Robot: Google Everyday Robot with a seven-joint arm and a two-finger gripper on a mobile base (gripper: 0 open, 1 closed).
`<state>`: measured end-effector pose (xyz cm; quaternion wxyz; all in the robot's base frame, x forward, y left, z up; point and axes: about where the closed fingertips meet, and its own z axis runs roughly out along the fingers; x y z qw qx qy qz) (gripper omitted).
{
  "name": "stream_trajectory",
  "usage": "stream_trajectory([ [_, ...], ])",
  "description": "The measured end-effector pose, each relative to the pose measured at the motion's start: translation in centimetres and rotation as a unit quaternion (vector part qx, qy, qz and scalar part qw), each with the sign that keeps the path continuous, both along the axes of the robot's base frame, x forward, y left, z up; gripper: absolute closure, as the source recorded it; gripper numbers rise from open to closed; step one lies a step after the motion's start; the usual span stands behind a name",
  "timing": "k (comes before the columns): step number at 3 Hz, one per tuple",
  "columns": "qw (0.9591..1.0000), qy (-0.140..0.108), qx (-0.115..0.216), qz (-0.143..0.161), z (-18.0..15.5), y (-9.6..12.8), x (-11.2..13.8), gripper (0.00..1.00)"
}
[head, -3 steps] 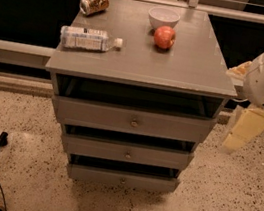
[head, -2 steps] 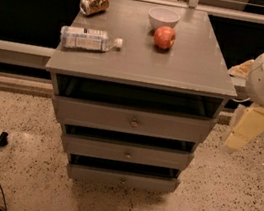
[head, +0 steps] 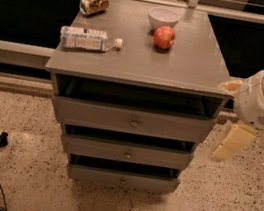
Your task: Open top drawer
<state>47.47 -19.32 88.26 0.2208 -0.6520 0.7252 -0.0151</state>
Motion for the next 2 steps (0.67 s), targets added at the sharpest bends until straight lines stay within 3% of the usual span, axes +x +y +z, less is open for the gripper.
stream_trajectory([
  [1, 0.9991, -0.006, 0.043, 0.003, -7.1, -0.7, 2.1, 0.0],
  [2, 0.9957, -0.006, 0.076, 0.052, -8.1, -0.1, 2.6, 0.0],
])
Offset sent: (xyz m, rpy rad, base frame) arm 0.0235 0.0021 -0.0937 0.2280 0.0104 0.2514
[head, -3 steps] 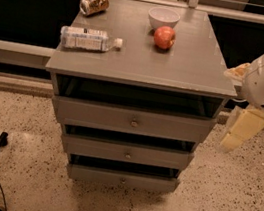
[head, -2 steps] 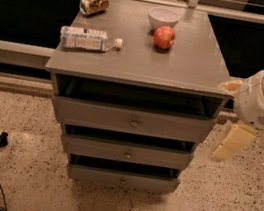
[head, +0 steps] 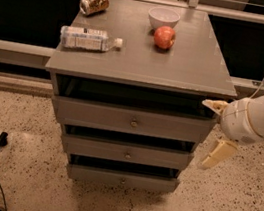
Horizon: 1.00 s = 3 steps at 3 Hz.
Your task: Open top drawer
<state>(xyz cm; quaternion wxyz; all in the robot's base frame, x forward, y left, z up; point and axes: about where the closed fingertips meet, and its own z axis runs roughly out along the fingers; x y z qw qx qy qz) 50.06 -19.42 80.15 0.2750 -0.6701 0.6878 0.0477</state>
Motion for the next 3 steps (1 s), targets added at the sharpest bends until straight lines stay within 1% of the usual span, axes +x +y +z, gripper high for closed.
stream_trajectory([
  [1, 0.9999, -0.003, -0.002, 0.012, -0.1, 0.2, 0.0, 0.0],
  [2, 0.9991, -0.023, 0.023, 0.027, -2.4, 1.7, 3.4, 0.0],
  [3, 0.9988, -0.035, 0.009, 0.034, -9.5, 2.8, 8.4, 0.0],
])
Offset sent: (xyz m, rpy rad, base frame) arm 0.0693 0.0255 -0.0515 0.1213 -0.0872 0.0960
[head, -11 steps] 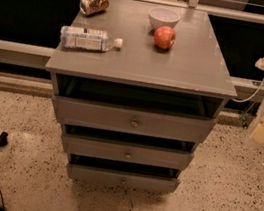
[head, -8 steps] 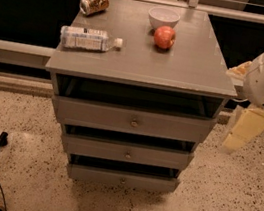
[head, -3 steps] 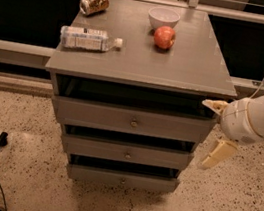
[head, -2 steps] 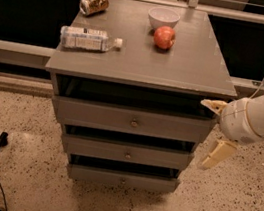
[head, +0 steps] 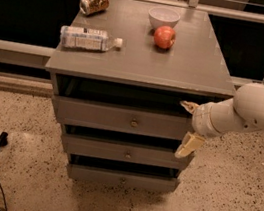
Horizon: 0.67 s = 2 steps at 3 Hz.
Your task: Open top drawer
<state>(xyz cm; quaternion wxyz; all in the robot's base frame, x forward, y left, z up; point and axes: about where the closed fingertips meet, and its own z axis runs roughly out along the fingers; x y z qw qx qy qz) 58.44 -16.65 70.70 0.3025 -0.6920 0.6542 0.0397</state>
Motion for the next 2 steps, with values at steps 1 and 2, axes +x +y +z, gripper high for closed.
stream_trajectory([
  [1, 1.0, 0.0, 0.0, 0.0, 0.0, 0.0, 0.0, 0.0],
  [2, 0.9987, -0.01, -0.05, -0.001, -0.84, -0.45, 0.53, 0.0],
])
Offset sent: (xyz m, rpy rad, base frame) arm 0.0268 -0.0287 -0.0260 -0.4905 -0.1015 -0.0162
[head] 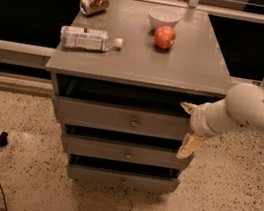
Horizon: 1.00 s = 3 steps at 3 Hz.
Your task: Open top drawer
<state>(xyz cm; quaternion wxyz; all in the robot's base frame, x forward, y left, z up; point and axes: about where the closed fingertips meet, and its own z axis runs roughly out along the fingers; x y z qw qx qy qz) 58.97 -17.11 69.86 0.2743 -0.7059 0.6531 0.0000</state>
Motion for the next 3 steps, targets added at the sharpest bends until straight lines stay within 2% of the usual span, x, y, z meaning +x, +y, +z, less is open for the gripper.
stream_trajectory([
  [1, 0.9936, -0.017, -0.111, -0.004, -1.8, -2.0, 1.2, 0.0],
  [2, 0.9888, -0.019, -0.148, 0.007, -2.5, -3.7, 2.5, 0.0],
  [3, 0.9862, -0.03, -0.163, -0.004, -3.6, -5.9, 4.1, 0.0],
])
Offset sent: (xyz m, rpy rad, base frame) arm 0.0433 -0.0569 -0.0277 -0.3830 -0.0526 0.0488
